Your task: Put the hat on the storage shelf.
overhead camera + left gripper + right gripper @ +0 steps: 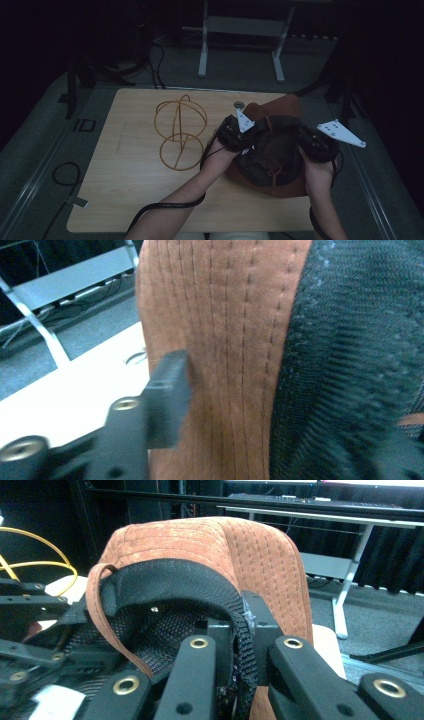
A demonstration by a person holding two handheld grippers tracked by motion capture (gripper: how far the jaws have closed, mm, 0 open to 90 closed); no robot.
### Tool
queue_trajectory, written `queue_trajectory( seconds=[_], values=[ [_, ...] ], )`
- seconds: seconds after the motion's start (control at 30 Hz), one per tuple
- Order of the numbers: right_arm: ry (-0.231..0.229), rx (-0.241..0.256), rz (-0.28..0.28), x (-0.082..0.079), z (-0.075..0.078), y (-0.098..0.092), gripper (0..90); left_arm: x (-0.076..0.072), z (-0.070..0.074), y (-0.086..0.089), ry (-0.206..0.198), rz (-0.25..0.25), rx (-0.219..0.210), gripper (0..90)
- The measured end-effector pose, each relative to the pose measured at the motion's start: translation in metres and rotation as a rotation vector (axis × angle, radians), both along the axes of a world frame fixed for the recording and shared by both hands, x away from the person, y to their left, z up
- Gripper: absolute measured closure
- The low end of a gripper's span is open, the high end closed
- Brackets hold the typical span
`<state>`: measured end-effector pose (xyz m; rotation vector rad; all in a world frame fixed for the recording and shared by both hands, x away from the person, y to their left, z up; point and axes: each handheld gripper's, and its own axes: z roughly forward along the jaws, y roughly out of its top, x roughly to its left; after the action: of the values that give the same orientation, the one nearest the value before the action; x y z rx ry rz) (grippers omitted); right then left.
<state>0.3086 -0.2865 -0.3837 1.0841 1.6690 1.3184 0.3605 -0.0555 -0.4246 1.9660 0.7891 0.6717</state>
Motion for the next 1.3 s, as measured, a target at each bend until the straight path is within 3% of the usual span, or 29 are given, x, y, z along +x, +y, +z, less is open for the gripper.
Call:
queue_trajectory(
  seconds=[0.1,0.17,0.23,0.33,0.57,0.8,0.9,0.97,1.13,1.3],
  values=[
    [-0.001,0.001,0.002,-0.001,0.0,0.0,84.4,0.003,0.001,-0.002,0.0,0.014,0.01,70.6],
    [-0.001,-0.006,0.005,-0.002,-0.001,0.001,84.3,0.004,0.002,-0.001,0.004,0.014,-0.009,82.0],
    [0.004,-0.004,0.007,-0.004,-0.003,0.002,84.2,0.005,0.002,-0.001,0.001,0.021,-0.008,86.2],
    [0.004,-0.005,0.002,-0.006,-0.006,0.004,83.8,0.005,0.003,0.0,-0.028,0.04,0.005,87.2],
    [0.014,-0.002,0.009,-0.012,-0.019,0.002,79.7,0.001,0.008,0.005,-0.051,0.037,0.016,87.6],
    [0.003,0.017,0.057,-0.027,-0.021,-0.001,63.5,-0.003,0.022,0.011,-0.088,0.039,-0.011,87.6],
    [0.017,0.045,0.108,-0.035,-0.025,-0.004,53.2,-0.005,0.025,0.016,-0.115,0.044,-0.025,87.6],
    [0.017,0.066,0.145,-0.042,-0.026,-0.008,51.2,-0.008,0.027,0.019,-0.142,0.056,-0.009,87.6],
    [-0.028,0.023,0.159,-0.062,-0.025,-0.021,45.9,-0.012,0.027,0.032,-0.163,0.05,-0.038,87.6],
    [-0.036,-0.001,0.116,-0.064,-0.023,-0.046,43.9,-0.02,0.024,0.04,-0.182,0.009,-0.049,87.6]
  ],
)
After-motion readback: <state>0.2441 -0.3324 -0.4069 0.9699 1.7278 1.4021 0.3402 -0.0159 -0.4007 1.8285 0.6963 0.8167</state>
